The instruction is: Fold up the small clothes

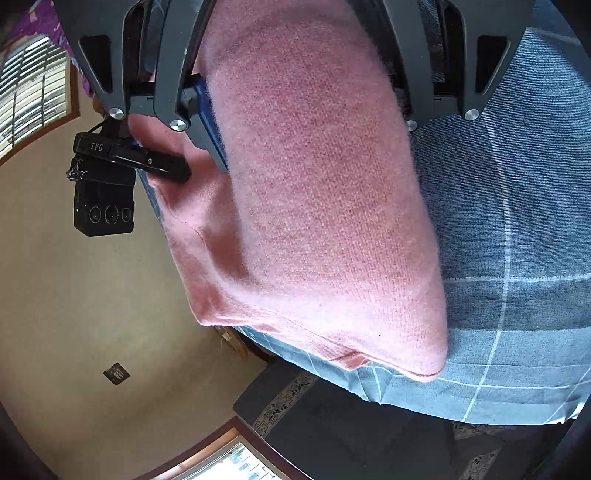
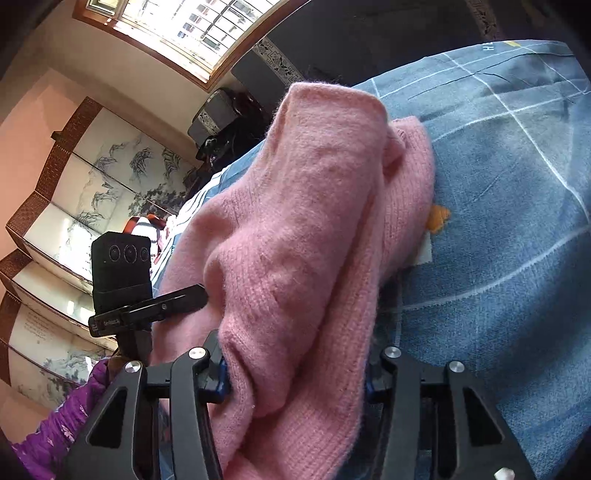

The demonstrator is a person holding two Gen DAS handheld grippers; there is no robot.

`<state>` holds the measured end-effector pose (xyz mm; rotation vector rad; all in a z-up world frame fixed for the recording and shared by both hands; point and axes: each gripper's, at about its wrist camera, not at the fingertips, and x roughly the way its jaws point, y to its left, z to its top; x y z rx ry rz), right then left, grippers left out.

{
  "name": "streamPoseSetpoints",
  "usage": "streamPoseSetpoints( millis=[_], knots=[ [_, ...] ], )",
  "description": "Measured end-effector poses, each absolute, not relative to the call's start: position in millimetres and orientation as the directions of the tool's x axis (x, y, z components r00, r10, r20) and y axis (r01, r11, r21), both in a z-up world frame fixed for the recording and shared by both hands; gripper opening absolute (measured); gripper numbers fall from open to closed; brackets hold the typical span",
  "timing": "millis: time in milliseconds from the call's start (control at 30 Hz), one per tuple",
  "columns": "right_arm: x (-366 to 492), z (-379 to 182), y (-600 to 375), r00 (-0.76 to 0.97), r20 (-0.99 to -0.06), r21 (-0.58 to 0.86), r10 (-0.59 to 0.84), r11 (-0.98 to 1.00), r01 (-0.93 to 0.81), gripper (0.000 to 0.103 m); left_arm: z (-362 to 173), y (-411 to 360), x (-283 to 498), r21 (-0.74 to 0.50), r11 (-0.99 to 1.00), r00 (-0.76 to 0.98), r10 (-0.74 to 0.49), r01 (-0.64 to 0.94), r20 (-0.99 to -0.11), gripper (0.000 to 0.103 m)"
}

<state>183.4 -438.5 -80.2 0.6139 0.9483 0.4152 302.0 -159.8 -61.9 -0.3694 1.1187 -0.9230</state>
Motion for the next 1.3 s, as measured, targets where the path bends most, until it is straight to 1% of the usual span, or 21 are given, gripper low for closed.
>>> streamPoseSetpoints(
  millis=[167, 267, 400, 533, 600, 700, 867, 933, 1000, 1067, 1133, 1200, 1267, 1300],
  knots=[
    [172.7, -62.0, -436.7, 0.561, -0.604, 0.641, 0.567, 0.763, -0.082, 0.038, -35.9, -158.6, 294.6, -0.639, 0.601, 0.174, -0.779, 0.479, -0.602, 0.052],
    [168.0, -41.4, -431.7, 0.581, -0.568, 0.657, 0.583, 0.746, -0.106, 0.035, -7.7, -158.6, 284.1, -0.607, 0.602, 0.199, -0.776, 0.519, -0.599, 0.052],
    [151.1, -2.4, -417.4, 0.617, -0.513, 0.653, 0.597, 0.737, -0.171, 0.035, 29.7, -146.4, 258.7, -0.569, 0.601, 0.234, -0.775, 0.561, -0.587, 0.052],
    [121.7, 32.6, -395.8, 0.641, -0.453, 0.653, 0.620, 0.720, -0.235, 0.035, 61.3, -117.3, 228.2, -0.586, 0.585, 0.267, -0.798, 0.560, -0.541, 0.052],
    [102.8, 46.1, -383.3, 0.645, -0.426, 0.654, 0.635, 0.709, -0.266, 0.035, 71.3, -98.3, 207.5, -0.595, 0.584, 0.281, -0.803, 0.553, -0.526, 0.052],
    [64.8, 53.7, -360.4, 0.640, -0.403, 0.647, 0.655, 0.698, -0.308, 0.035, 77.9, -73.1, 175.7, -0.595, 0.593, 0.291, -0.797, 0.542, -0.530, 0.052],
    [4.5, 38.6, -322.8, 0.618, -0.408, 0.627, 0.672, 0.698, -0.346, 0.035, 64.2, -31.6, 114.0, -0.569, 0.638, 0.326, -0.763, 0.520, -0.558, 0.052],
    [-18.7, 26.1, -303.8, 0.605, -0.442, 0.588, 0.662, 0.723, -0.362, 0.035, 49.5, -18.2, 87.6, -0.551, 0.666, 0.342, -0.738, 0.502, -0.581, 0.052],
    [-37.0, 6.5, -289.6, 0.573, -0.464, 0.593, 0.675, 0.718, -0.365, 0.035, 27.8, -6.1, 63.6, -0.532, 0.698, 0.351, -0.708, 0.479, -0.613, 0.052],
    [-50.8, -20.8, -280.7, 0.543, -0.511, 0.596, 0.666, 0.730, -0.335, 0.035, 3.7, 1.3, 44.7, -0.510, 0.731, 0.353, -0.673, 0.453, -0.650, 0.052],
    [-56.3, -52.2, -280.6, 0.505, -0.550, 0.628, 0.665, 0.728, -0.274, 0.035, -18.1, 8.5, 32.4, -0.517, 0.750, 0.354, -0.655, 0.412, -0.668, 0.052],
    [-61.4, -77.0, -284.7, 0.484, -0.569, 0.654, 0.664, 0.723, -0.224, 0.035, -27.2, 15.4, 24.2, -0.505, 0.767, 0.388, -0.638, 0.395, -0.665, 0.058],
    [-61.4, -92.8, -294.5, 0.481, -0.548, 0.703, 0.685, 0.689, -0.180, 0.035, -24.9, 16.2, 17.0, -0.456, 0.798, 0.452, -0.600, 0.394, -0.660, 0.070],
    [-60.8, -95.7, -298.6, 0.483, -0.532, 0.724, 0.696, 0.669, -0.168, 0.035, -22.0, 14.6, 11.5, -0.399, 0.825, 0.492, -0.560, 0.399, -0.667, 0.077]
  ],
)
